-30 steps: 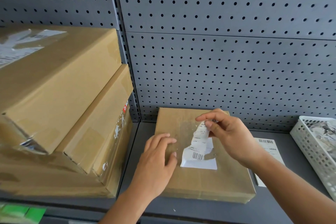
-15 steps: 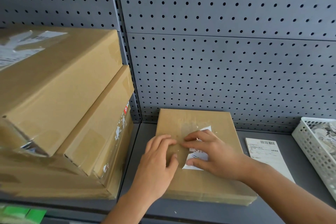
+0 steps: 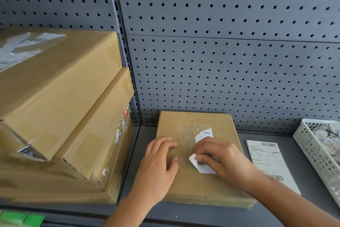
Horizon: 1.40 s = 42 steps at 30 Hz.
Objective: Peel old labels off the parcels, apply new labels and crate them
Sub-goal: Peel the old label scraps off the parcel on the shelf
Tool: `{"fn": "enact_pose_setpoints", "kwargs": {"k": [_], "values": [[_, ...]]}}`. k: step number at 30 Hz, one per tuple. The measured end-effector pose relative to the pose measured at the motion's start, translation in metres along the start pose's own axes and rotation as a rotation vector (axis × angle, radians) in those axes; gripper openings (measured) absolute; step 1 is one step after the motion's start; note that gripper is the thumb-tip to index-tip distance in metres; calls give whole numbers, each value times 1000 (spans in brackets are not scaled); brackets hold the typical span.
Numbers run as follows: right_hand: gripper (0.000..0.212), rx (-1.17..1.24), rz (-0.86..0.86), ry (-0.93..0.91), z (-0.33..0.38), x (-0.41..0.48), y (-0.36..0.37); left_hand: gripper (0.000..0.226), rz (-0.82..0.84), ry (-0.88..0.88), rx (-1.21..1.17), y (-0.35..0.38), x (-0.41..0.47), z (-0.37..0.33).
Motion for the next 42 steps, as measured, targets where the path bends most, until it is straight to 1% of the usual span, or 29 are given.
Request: {"fn": "enact_pose_setpoints", "kwargs": {"k": [2, 4, 7, 10, 15, 18, 21, 23, 27, 30, 33, 35, 37, 39, 42], "values": [[7, 94, -62, 126, -4, -5, -9, 31, 3, -3, 2, 0, 0, 0], [15, 148, -119, 253, -7, -11, -17, 31, 4, 3, 4, 0, 0, 0], [15, 321, -194, 363, -11, -17, -27, 30, 5, 7, 9, 1, 0, 1], [9, 513, -296, 411, -10, -22, -30, 30, 2, 9, 16, 1, 0, 2], [15, 829, -486, 463, -11, -26, -43, 30, 9, 11, 27, 3, 0, 3], [16, 921, -550, 477, -11, -27, -50, 30, 16, 7, 28, 2, 0, 4], [15, 997, -552, 482, -8, -30, -55, 29, 26, -4, 13, 1, 0, 5], [13, 1003, -551, 492, -7, -33, -60, 28, 36, -12, 6, 1, 0, 6], [15, 873, -593, 538, -6, -44, -76, 28, 52, -22, 0, 0, 1, 6], [16, 779, -676, 584, -12, -57, -92, 29, 63, -36, 2, 0, 2, 4], [16, 766, -758, 579, -24, -73, -111, 31, 68, -39, 23, 0, 3, 5], [15, 688, -814, 590, -31, -87, -126, 32, 66, -46, 29, 0, 4, 4], [12, 491, -886, 627, -37, -103, -147, 32, 63, -56, 25, 0, 5, 4], [12, 231, -937, 640, -43, -121, -171, 32, 65, -64, 34, 0, 5, 3], [14, -129, -941, 686, -54, -144, -204, 31, 69, -83, 44, -1, 6, 2]]}}
Point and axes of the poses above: each hand's wrist, its own x-axis towards the middle knuckle, its own y-axis out of the palm, z = x × y, the point moved 3 cm from there along x, towards the middle knuckle, and after that the axes turned 3 degrees about -y, right-handed, at the moved point
